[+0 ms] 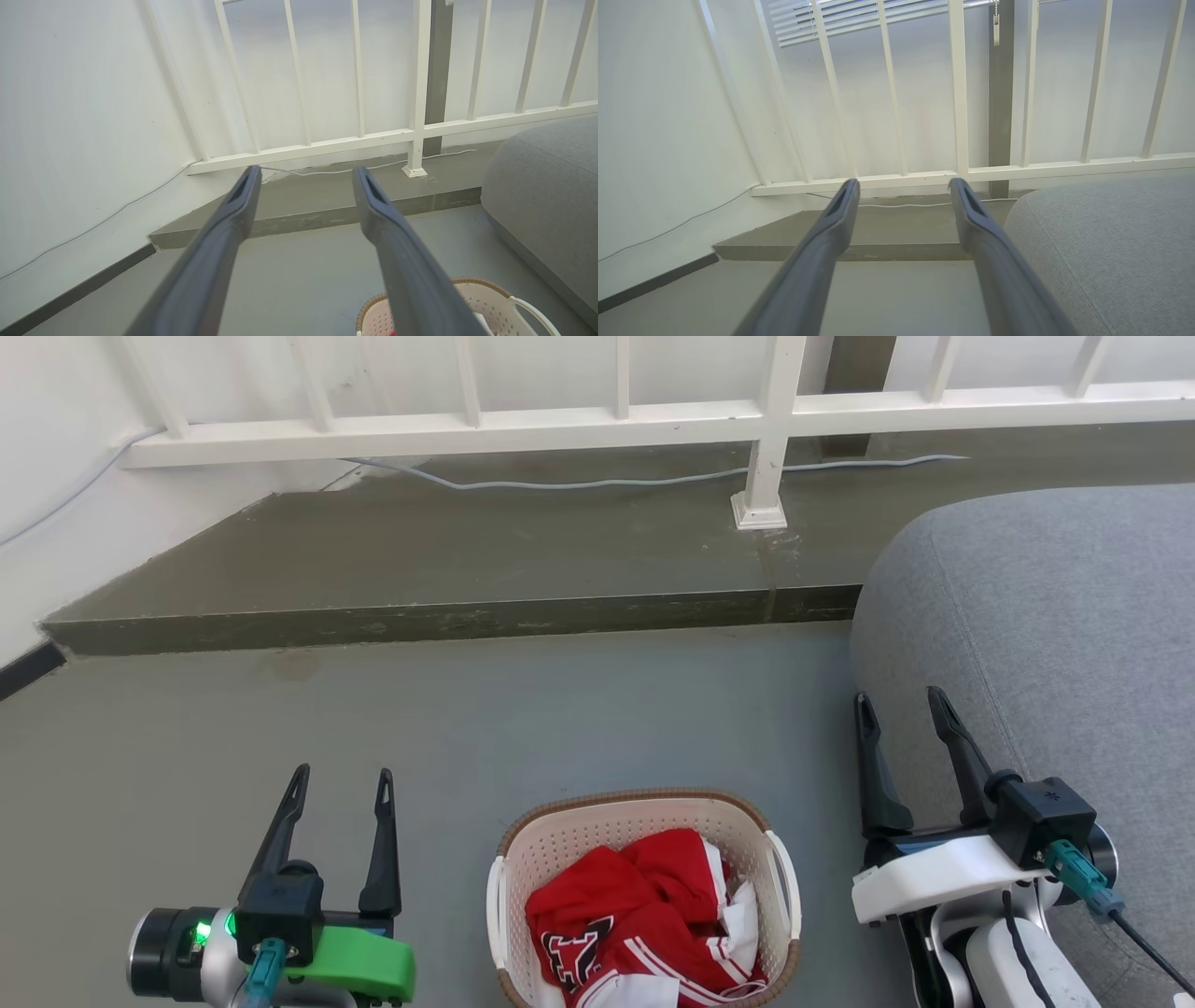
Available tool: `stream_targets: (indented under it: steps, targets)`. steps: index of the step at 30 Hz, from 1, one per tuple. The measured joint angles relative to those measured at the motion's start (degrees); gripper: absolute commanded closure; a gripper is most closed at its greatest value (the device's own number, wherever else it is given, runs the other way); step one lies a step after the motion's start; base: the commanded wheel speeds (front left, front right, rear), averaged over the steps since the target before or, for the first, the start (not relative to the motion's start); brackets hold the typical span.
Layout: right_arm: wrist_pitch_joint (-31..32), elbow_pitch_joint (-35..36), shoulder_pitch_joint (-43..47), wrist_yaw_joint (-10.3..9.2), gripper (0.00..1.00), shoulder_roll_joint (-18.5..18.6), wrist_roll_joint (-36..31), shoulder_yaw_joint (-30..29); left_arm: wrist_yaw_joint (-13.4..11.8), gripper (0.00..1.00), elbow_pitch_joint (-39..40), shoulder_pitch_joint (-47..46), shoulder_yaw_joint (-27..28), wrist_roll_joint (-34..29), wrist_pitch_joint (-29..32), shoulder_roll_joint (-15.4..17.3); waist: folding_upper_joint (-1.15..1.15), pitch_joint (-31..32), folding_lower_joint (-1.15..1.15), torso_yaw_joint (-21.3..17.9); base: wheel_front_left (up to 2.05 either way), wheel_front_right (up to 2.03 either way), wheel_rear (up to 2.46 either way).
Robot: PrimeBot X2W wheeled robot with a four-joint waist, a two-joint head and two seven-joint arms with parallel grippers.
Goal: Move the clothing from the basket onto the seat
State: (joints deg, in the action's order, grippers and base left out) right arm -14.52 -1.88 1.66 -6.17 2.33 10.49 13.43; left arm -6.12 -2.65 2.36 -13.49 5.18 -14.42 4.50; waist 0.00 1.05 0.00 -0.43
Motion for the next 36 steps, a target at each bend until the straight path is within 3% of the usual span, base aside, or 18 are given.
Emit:
stream_targets:
  steps: [23,36]
  targets:
    - [0.00,0.01,0.00,-0.07,0.00,0.00,0.00,0.00,0.00,0.00,-0.16,0.03,0.23,0.08,0.00,-0.04,0.00,-0.49,0.00,0.07,0.00,0.00,0.00]
    - [-0.01,2.54,-2.89,-0.03,0.00,0.00,-1.00,-0.77,0.00,0.00,0.33,-1.30,0.83,0.15,0.00,-0.03,0.00,-6.63,0.00,-0.51,0.00,0.00,0.00]
